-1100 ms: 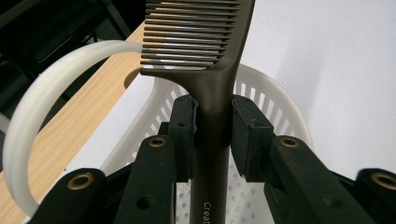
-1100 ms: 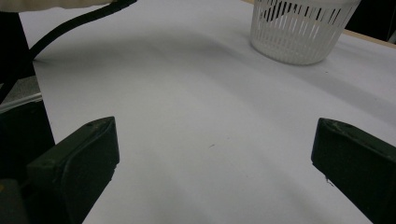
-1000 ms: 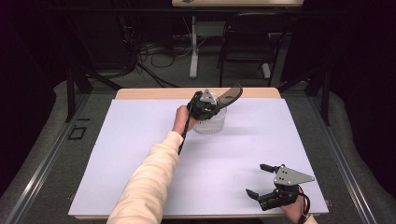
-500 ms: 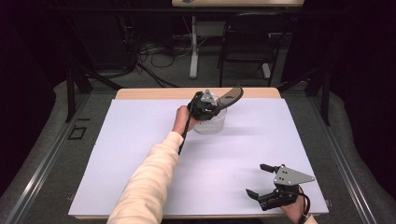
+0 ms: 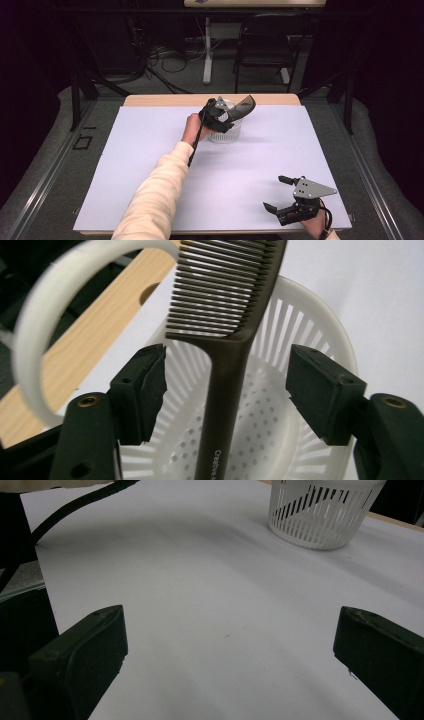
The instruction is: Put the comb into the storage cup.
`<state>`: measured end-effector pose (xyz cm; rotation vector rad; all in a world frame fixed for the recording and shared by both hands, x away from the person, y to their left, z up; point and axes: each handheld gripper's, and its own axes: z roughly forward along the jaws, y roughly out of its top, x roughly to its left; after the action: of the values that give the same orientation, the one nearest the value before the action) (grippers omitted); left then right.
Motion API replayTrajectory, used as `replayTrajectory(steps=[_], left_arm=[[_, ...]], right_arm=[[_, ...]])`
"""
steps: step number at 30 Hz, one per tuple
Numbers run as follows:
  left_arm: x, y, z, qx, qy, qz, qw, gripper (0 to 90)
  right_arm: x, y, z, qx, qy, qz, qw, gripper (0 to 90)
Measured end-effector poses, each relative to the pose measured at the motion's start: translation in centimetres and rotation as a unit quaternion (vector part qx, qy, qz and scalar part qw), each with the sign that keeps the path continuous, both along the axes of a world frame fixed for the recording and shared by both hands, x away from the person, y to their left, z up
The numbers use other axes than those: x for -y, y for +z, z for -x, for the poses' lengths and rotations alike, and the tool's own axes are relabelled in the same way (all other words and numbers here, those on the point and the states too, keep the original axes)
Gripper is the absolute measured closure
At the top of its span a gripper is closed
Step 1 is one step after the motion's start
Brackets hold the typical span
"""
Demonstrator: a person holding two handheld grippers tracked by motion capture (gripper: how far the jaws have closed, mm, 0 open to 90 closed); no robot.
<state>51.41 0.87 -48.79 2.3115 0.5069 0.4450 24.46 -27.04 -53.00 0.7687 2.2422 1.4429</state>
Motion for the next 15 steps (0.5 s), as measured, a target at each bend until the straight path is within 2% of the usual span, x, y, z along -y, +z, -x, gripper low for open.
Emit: replayTrajectory(steps=[3, 7, 11, 15], left_arm=[[-0.1, 0.3, 0.2, 0.006, 0.008, -0.003, 0.9999, 27.3], [-0.5, 0.7, 0.3, 0.001, 0.016, 0.005, 0.9999, 20.8], [-0.9, 1.3, 0.5, -0.005, 0.012, 0.021, 0.9997, 16.3], [-1.0, 1.9, 0.9, -0.006, 0.005, 0.022, 0.9997, 13.6]], right_arm=[[0.0, 0.0, 0.0, 0.001, 0.0, -0.001, 1.0, 0.5], [0.0, 0.0, 0.0, 0.0, 0.0, -0.001, 1.0, 0.5], [0.0, 0.0, 0.0, 0.0, 0.0, 0.0, 1.0, 0.5], [0.0, 0.0, 0.0, 0.0, -0.001, 0.001, 1.0, 0.5]])
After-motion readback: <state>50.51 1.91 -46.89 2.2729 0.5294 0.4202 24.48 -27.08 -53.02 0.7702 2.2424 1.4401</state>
